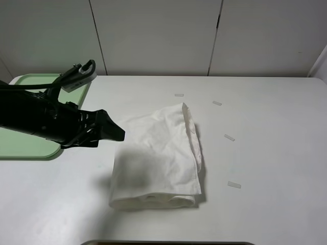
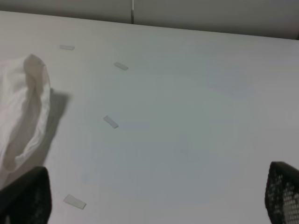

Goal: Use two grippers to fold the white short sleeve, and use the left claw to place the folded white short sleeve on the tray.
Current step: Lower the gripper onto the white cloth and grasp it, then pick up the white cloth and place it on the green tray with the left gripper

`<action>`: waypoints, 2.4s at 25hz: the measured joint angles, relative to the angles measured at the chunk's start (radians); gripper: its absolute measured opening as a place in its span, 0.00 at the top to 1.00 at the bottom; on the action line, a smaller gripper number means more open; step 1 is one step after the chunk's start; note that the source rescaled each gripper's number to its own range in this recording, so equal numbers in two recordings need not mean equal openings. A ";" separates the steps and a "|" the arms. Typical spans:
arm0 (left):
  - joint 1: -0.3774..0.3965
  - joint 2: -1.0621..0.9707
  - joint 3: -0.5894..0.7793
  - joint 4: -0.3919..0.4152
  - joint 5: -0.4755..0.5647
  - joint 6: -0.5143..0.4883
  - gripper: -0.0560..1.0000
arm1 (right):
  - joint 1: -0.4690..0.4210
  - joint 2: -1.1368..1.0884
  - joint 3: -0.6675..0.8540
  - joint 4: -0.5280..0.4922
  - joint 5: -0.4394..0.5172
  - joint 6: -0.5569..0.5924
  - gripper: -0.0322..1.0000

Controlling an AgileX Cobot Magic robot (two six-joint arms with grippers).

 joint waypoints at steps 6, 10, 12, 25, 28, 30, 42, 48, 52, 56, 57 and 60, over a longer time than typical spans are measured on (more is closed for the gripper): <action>0.052 0.009 0.051 -0.247 -0.010 0.238 0.23 | 0.000 0.000 0.000 0.000 0.000 0.000 0.00; 0.059 0.123 0.073 -0.361 -0.011 0.368 0.23 | 0.000 0.000 0.000 0.000 0.000 0.000 0.00; 0.059 0.156 0.074 -0.390 -0.011 0.384 0.23 | 0.000 0.000 0.000 0.000 0.000 0.000 0.00; 0.059 0.353 -0.016 -0.543 0.042 0.553 0.23 | 0.000 0.000 0.000 0.000 0.000 0.000 0.00; 0.059 0.408 -0.048 -0.553 0.064 0.555 0.23 | 0.000 0.000 0.000 0.000 0.000 0.000 0.00; 0.059 0.465 -0.081 -0.555 0.103 0.555 0.23 | 0.000 0.000 0.000 0.000 0.000 0.000 0.00; 0.059 0.473 -0.148 -0.361 0.095 0.554 0.87 | 0.000 0.000 0.000 0.000 0.000 0.000 0.00; 0.060 0.355 -0.201 0.116 -0.057 0.376 0.88 | 0.000 0.000 0.000 0.000 0.000 0.000 0.00; 0.103 0.279 -0.229 0.576 -0.164 0.166 0.88 | 0.000 0.000 0.000 0.000 0.000 0.000 0.00; 0.161 0.272 -0.233 0.889 -0.171 0.087 0.88 | 0.000 0.000 0.000 0.000 0.000 0.000 0.00; 0.181 0.272 -0.233 0.961 -0.171 0.059 0.88 | 0.000 0.000 0.000 0.000 0.000 0.000 0.00; 0.239 0.272 -0.233 1.123 -0.182 -0.016 0.88 | 0.000 0.000 0.000 0.000 0.000 0.000 0.00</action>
